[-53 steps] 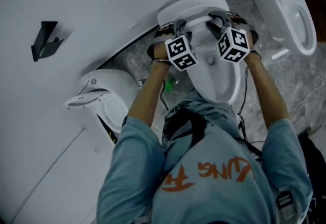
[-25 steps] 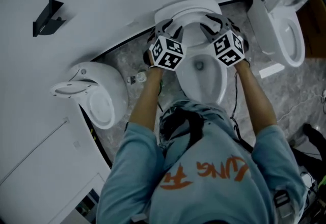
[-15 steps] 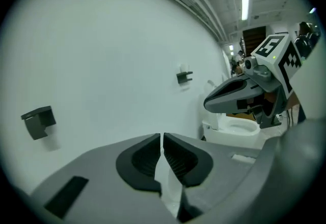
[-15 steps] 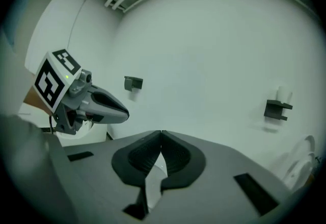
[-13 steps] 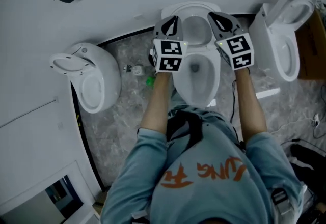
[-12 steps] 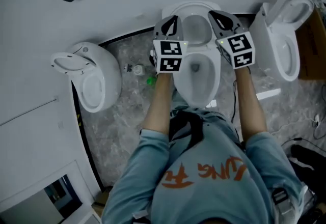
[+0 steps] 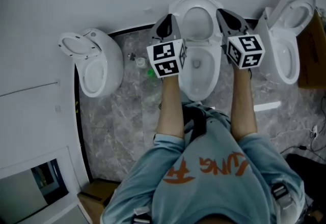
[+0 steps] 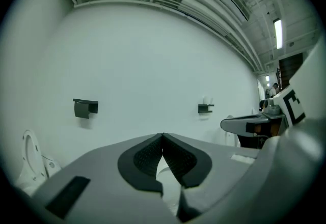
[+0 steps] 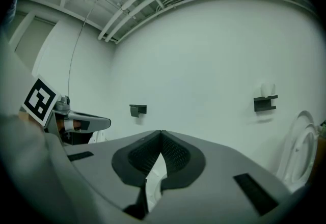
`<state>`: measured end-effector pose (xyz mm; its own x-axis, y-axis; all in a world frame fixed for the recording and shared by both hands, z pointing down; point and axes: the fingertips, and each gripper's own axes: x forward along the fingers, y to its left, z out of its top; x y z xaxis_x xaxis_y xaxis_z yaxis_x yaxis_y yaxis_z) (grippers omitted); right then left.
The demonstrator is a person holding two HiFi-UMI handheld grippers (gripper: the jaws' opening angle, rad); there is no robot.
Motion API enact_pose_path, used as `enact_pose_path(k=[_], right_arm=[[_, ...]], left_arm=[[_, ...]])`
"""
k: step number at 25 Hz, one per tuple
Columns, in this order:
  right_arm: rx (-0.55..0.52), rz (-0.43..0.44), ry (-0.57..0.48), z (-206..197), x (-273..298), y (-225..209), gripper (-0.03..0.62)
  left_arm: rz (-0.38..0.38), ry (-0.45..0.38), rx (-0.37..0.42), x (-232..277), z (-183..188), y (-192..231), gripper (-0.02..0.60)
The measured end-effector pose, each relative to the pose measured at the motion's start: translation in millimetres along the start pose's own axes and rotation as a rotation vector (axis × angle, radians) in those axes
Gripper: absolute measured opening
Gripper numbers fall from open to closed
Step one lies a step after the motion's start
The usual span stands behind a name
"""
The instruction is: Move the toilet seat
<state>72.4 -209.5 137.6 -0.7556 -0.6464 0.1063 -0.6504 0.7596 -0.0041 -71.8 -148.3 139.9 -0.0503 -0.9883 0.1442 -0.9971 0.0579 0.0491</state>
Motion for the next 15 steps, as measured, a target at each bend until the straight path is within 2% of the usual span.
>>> enact_pose_path(k=[4, 10, 15], right_arm=[[-0.008, -0.025, 0.008, -1.3, -10.8, -1.1, 0.0], [-0.023, -0.005, 0.005, 3.5, -13.7, 6.0, -0.002], [-0.032, -0.012, 0.006, -0.9, -17.3, 7.3, -0.002]], left_arm=[[-0.026, 0.009, 0.019, -15.2, -8.9, -4.6, 0.003], [-0.102, -0.035, -0.023, -18.7, -1.0, -19.5, 0.002], [-0.128, -0.019, 0.01, -18.8, -7.4, -34.9, 0.002]])
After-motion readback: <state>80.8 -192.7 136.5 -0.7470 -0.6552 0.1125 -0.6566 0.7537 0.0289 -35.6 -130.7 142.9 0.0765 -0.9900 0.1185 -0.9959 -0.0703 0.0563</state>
